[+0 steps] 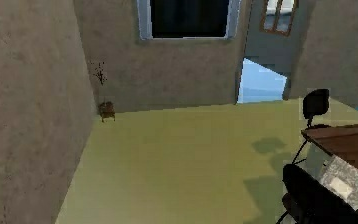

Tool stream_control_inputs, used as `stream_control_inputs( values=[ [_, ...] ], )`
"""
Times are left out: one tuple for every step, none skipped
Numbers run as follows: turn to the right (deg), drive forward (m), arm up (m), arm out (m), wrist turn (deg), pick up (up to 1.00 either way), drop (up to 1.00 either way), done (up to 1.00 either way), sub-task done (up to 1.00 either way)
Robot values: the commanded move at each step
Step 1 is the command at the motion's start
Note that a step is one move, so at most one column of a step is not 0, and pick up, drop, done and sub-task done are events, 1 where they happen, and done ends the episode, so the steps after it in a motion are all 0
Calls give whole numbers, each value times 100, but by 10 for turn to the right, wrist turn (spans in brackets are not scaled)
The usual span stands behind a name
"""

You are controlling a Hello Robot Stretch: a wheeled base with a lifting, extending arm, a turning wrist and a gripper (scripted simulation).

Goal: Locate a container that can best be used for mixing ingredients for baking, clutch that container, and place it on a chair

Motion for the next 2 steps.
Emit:
stream_control_inputs(
  values=[
    [-90,0,0,0,0,0,0,0,0],
    [0,5,0,0,0,0,0,0,0]
  ],
)
